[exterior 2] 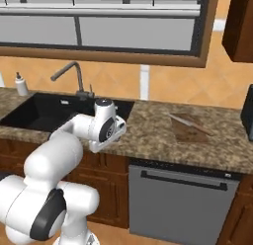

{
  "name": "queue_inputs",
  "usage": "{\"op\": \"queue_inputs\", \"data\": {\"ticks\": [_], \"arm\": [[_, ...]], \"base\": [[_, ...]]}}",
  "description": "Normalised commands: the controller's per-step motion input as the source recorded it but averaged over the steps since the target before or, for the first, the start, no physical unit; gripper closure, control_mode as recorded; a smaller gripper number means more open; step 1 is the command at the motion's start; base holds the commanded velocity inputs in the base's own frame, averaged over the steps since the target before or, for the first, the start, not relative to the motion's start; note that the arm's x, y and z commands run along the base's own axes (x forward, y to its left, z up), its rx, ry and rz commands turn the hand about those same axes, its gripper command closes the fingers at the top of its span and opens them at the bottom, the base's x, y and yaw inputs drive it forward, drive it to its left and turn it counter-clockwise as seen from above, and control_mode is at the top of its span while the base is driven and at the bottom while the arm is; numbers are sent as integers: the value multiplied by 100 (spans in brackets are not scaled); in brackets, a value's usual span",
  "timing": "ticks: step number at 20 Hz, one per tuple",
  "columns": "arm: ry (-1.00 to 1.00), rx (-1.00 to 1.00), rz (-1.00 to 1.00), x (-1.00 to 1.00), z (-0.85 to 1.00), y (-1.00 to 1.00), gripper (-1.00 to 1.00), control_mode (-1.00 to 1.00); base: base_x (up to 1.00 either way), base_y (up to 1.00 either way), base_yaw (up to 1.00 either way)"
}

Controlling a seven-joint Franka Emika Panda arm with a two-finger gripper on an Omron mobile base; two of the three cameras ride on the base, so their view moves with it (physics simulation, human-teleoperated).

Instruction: Pick up the knife from the drawer and place it on the cutting board. Then place the meat from the plate to the cutting board.

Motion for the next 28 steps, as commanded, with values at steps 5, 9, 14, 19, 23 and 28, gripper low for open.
{"op": "queue_inputs", "data": {"ticks": [5,9,14,19,23,28], "arm": [[0,0,0,0,0,0,-100,100],[0,0,0,0,0,0,-100,100],[0,0,0,0,0,0,-100,100],[0,0,0,0,0,0,-100,100],[0,0,0,0,0,0,-100,100],[0,0,0,0,0,0,-100,100]], "base": [[0,100,5],[0,100,3],[3,100,1],[18,100,0],[58,100,0],[74,98,0]]}}
